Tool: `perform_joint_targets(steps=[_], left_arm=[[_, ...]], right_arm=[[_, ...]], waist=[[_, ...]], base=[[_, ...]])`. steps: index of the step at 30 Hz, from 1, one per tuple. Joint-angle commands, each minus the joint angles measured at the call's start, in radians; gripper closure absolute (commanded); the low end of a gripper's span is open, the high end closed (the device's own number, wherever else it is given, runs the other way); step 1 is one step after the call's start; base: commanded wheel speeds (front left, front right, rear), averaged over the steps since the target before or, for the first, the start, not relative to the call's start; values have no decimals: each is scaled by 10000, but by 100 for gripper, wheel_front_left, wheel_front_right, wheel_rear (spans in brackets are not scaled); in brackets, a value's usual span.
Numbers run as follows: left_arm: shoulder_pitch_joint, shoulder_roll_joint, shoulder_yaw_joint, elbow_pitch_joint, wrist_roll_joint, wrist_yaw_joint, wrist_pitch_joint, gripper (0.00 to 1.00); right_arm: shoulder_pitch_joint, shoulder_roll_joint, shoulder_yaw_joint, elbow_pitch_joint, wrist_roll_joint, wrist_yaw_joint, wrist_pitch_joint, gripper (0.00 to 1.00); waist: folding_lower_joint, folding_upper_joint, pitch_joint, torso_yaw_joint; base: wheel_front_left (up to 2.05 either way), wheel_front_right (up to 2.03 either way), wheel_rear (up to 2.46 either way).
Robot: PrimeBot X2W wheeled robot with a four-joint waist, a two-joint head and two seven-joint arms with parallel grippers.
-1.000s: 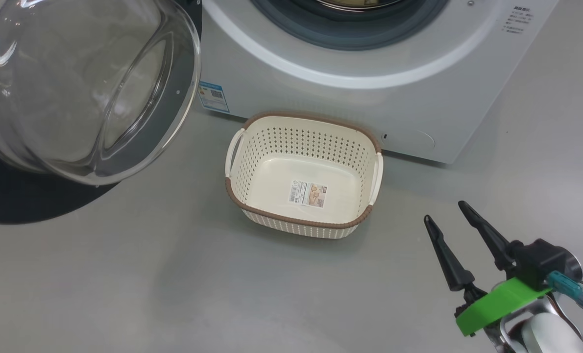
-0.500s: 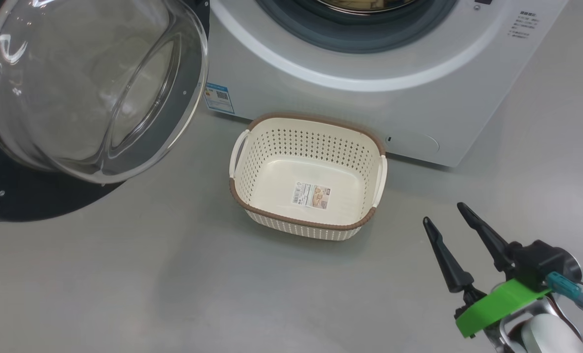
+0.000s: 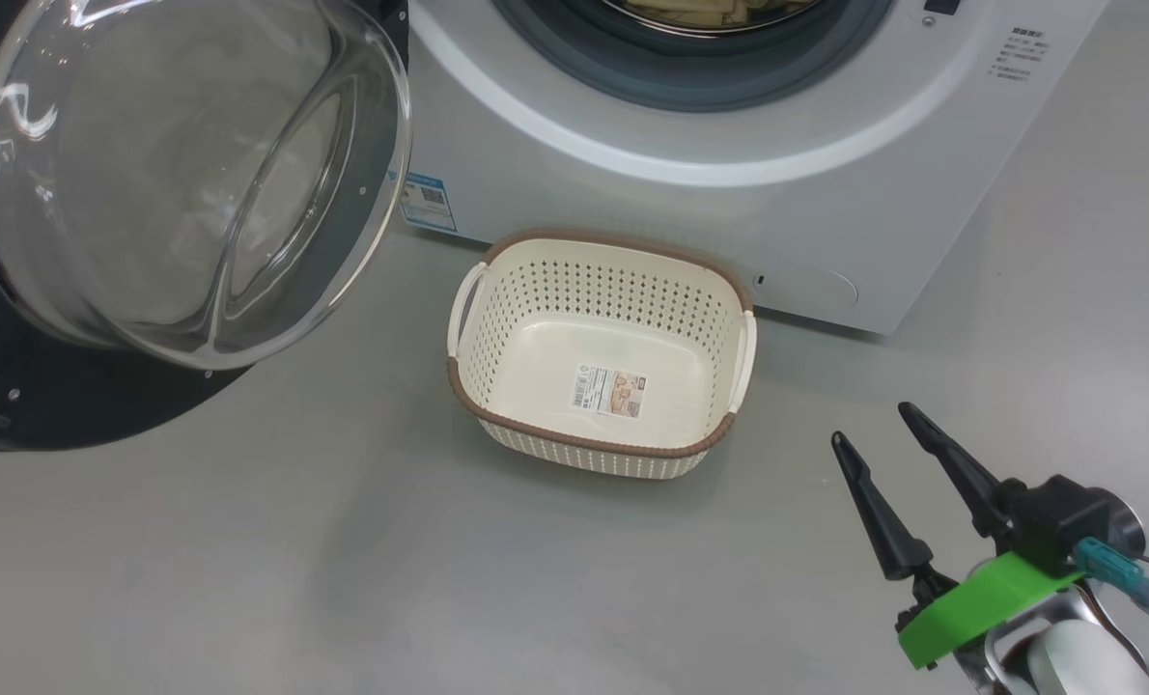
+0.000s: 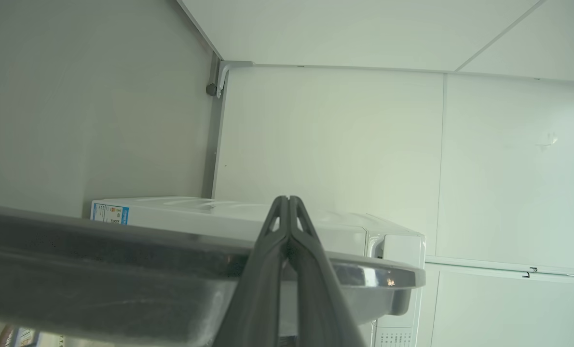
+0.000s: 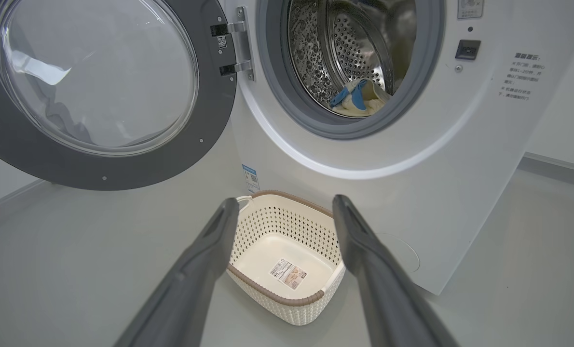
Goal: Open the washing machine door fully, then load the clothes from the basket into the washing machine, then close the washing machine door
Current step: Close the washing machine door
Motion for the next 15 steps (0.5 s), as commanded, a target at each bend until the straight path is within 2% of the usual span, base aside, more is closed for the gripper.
perform_joint_targets(steps=[1, 15], left_arm=[[-51, 161, -177, -379, -67, 7, 397, 100], [766, 207, -265, -1180, -227, -93, 1450, 100]], right_arm=[[-159, -194, 174, -275, 56, -29, -67, 0], [-62, -131, 228, -243, 26, -29, -67, 0]], waist=[[0, 0, -10, -11], [0, 0, -238, -41]], base=[[0, 0, 0], [0, 0, 0]])
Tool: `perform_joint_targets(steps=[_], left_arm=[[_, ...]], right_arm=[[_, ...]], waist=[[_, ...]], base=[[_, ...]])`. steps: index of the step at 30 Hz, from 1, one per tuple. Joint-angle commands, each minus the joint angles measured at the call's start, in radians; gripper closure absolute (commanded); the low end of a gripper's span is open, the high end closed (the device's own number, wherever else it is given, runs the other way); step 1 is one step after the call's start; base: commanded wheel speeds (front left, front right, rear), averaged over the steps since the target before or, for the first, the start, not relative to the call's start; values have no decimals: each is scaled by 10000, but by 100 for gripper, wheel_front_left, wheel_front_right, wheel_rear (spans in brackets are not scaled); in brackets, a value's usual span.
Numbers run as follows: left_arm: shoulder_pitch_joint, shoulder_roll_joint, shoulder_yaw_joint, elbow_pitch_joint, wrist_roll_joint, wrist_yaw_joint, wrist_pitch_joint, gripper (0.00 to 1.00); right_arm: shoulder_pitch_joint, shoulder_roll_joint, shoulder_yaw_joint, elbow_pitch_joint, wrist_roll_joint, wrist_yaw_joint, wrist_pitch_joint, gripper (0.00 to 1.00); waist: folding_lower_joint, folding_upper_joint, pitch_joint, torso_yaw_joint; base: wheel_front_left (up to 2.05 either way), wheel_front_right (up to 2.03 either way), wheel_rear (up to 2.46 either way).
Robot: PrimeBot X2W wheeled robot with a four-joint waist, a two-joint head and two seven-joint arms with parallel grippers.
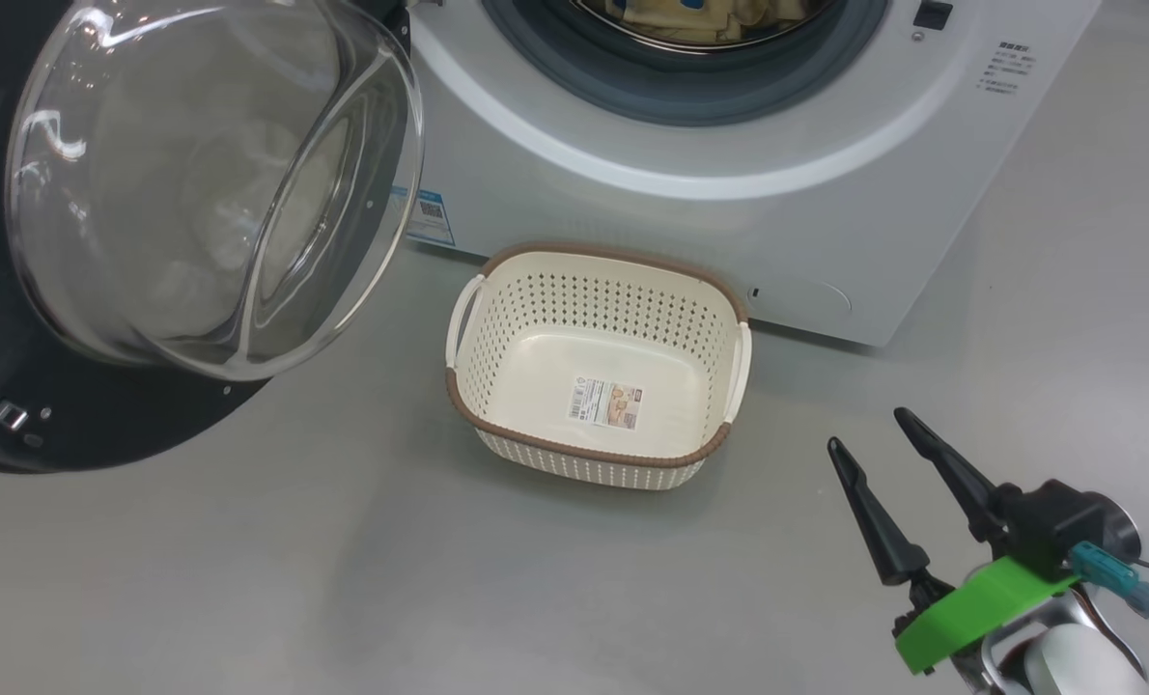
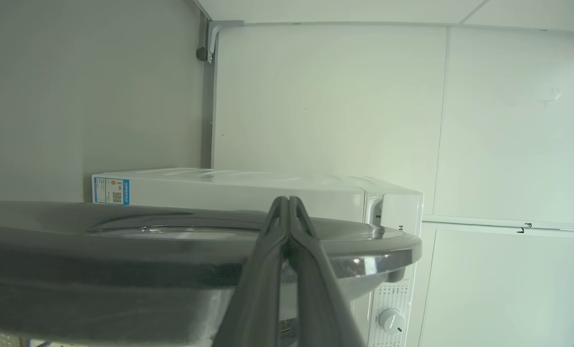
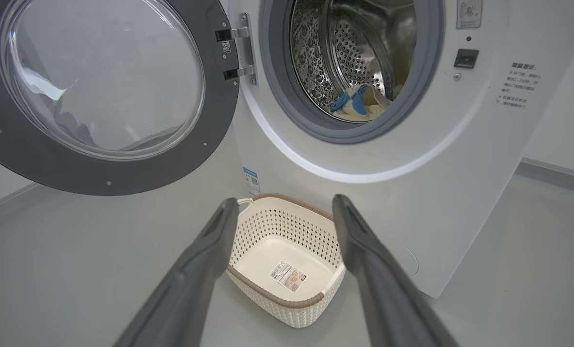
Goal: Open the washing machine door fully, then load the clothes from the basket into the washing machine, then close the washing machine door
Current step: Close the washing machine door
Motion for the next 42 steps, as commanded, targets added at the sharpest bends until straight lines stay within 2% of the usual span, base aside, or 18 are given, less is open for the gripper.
perform_joint_targets(steps=[1, 8, 16, 26, 32, 42], left_arm=[[119, 292, -209, -396, -34, -5, 368, 100], [514, 420, -72, -766, -64, 118, 574, 100], [698, 607, 86, -1038, 187, 182, 186, 100], [404, 715, 328, -888, 367, -64, -512, 100], [317, 726, 172, -959, 201, -46, 24, 100], [340, 753, -67, -1686, 79, 360, 704, 100]], right_arm=[[-114, -120, 182, -250, 30, -29, -67, 0], [-58, 14, 220, -234, 36, -29, -67, 0], [-68, -62, 173, -286, 59, -29, -67, 0], [-129, -130, 174, -278, 77, -29, -67, 0], [-108, -29, 172, -264, 71, -29, -67, 0], [-141, 226, 130, -279, 22, -29, -67, 0]], waist=[[0, 0, -56, -17], [0, 0, -192, -143], [0, 0, -62, -359], [0, 0, 48, -653], [0, 0, -22, -780], [0, 0, -39, -885]], base=[[0, 0, 0], [0, 0, 0], [0, 0, 0], [0, 0, 0], [0, 0, 0], [0, 0, 0]])
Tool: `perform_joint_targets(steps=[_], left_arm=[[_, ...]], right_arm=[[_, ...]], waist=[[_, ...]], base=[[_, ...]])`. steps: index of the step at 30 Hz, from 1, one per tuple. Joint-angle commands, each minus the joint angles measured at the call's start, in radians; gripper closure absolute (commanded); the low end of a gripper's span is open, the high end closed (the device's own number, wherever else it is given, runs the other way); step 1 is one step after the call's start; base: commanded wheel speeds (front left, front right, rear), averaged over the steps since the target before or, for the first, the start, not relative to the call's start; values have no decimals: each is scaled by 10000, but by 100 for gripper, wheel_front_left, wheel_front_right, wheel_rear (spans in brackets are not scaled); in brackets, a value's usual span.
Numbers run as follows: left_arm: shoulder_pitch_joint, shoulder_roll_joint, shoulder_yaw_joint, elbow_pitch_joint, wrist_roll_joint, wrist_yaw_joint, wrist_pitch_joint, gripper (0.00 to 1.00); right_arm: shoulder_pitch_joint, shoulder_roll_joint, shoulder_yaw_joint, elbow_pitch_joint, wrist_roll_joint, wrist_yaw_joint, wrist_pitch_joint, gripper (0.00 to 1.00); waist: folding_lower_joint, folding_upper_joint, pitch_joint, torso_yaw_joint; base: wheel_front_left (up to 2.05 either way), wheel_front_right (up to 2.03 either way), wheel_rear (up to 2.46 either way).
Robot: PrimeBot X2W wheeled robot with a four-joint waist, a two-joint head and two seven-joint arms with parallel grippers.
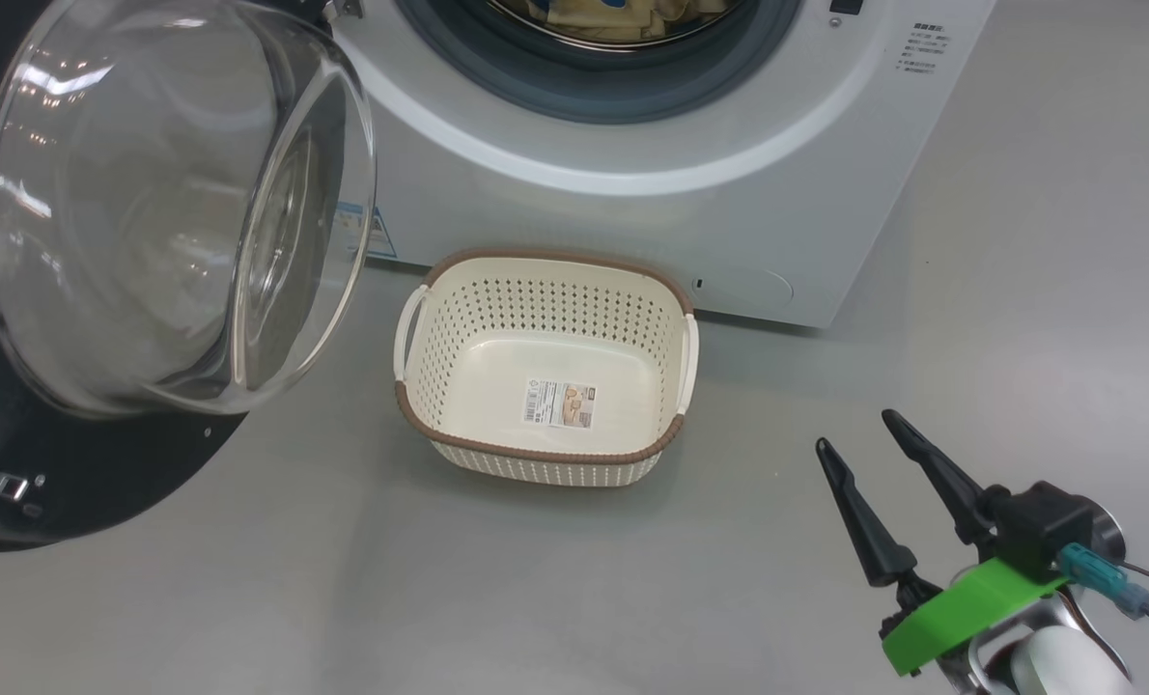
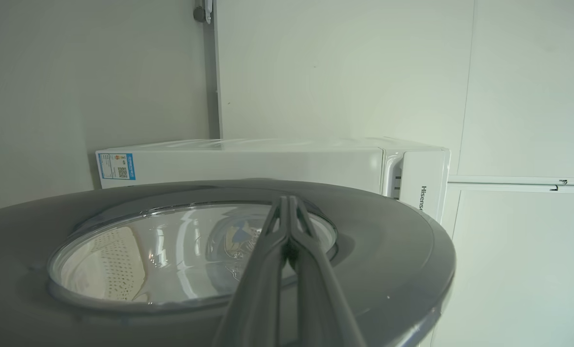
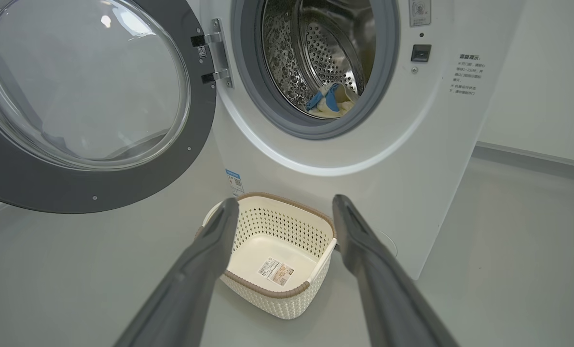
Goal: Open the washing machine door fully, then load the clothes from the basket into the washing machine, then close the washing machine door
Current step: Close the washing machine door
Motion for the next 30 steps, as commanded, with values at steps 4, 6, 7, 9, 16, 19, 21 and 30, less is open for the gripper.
perform_joint_targets(steps=[4, 6, 7, 9, 16, 19, 21, 30], left_arm=[[-248, 373, -219, -998, -104, 169, 451, 100], [-212, 307, -281, -1172, -120, 229, 538, 100], [-200, 292, -307, -1244, -116, 259, 566, 100], [-170, 258, -388, -1388, -83, 310, 622, 100], [-142, 123, -653, -1909, -42, 502, 836, 100], [-147, 16, -793, -2154, -44, 592, 937, 100], [-154, -72, -889, -2305, -49, 634, 994, 100], [-356, -556, -1570, -2777, 19, 798, 1252, 100]], right_arm=[[-178, 68, 47, -315, 22, -29, -67, 0], [-183, 120, 50, -307, 16, -29, -67, 0], [-192, 138, 53, -299, 22, -29, -67, 0], [-214, 182, 41, -288, 42, -29, -67, 0], [-182, 277, -8, -267, 55, -29, -67, 0], [-155, 318, -36, -271, 44, -29, -67, 0], [-139, 343, -56, -278, 36, -29, -67, 0], [-157, 508, -66, -240, 43, -29, -67, 0]], waist=[[0, 0, 42, -60], [0, 0, 36, -91], [0, 0, 33, -108], [0, 0, 6, -148], [0, 0, -113, -240], [0, 0, -164, -268], [0, 0, -184, -286], [0, 0, -281, -478]], base=[[0, 0, 0], [0, 0, 0], [0, 0, 0], [0, 0, 0], [0, 0, 0], [0, 0, 0], [0, 0, 0], [0, 0, 0]])
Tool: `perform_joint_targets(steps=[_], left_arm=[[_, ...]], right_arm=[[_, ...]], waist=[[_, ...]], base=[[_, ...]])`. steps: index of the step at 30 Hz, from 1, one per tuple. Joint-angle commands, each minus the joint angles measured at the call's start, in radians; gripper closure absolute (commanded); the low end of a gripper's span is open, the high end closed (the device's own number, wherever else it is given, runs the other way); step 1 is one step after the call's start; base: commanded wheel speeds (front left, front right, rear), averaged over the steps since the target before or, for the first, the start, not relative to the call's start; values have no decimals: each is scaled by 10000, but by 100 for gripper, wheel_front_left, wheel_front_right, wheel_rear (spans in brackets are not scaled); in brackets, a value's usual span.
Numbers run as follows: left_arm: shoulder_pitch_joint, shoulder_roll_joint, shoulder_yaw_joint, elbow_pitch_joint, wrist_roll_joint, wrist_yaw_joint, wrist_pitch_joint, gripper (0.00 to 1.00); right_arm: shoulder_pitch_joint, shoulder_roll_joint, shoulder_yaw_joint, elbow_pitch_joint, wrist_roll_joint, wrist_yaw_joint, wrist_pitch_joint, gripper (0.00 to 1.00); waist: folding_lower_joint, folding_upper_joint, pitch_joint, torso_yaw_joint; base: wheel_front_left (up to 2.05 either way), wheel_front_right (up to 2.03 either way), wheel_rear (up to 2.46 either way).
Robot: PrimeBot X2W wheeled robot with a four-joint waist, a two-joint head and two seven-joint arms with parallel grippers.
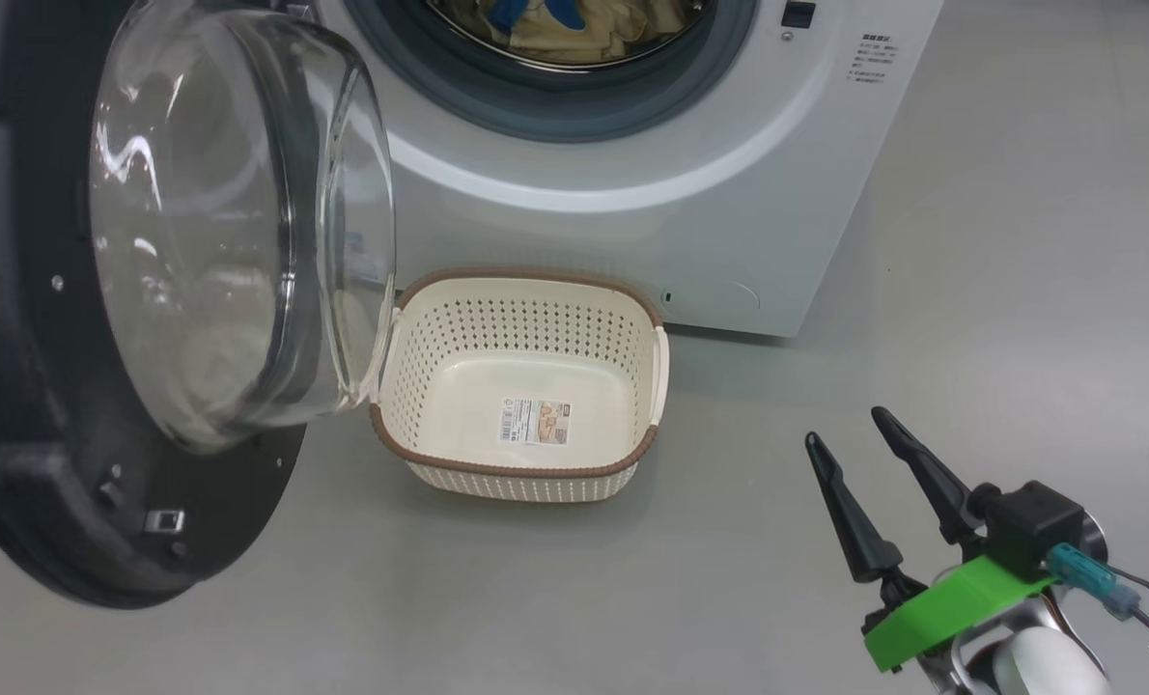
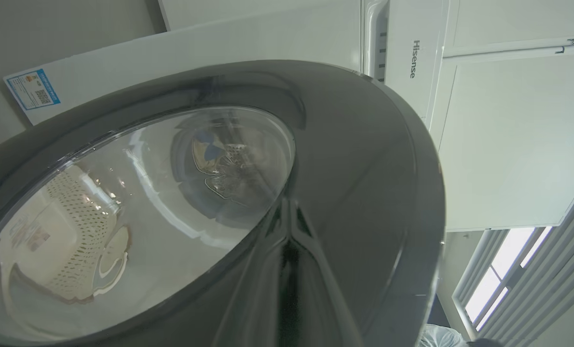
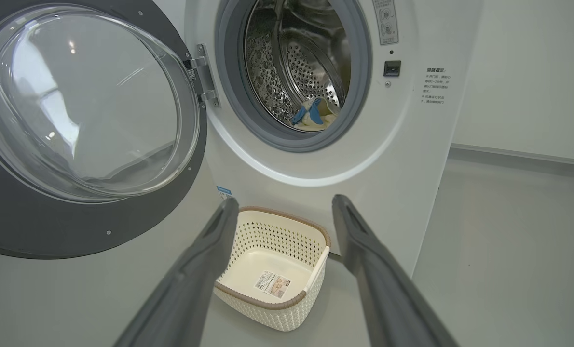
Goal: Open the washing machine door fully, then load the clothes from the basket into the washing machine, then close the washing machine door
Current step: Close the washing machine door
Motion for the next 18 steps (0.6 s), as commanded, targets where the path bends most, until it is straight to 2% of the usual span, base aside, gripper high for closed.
perform_joint_targets(steps=[1, 9, 18], left_arm=[[-571, 253, -77, -459, 22, 194, 122, 100], [-809, -222, -766, -855, 128, 363, 309, 100], [-1168, -1013, -1428, -780, 429, 150, -115, 100]], right_arm=[[-164, -21, 162, -267, 46, -29, -67, 0], [-128, 103, 140, -238, 70, -29, -67, 0], [-195, 184, 193, -223, 89, -29, -67, 0]], waist=[[0, 0, -17, -68], [0, 0, -85, -347], [0, 0, -68, -713]], base=[[0, 0, 0], [0, 0, 0], [0, 0, 0]])
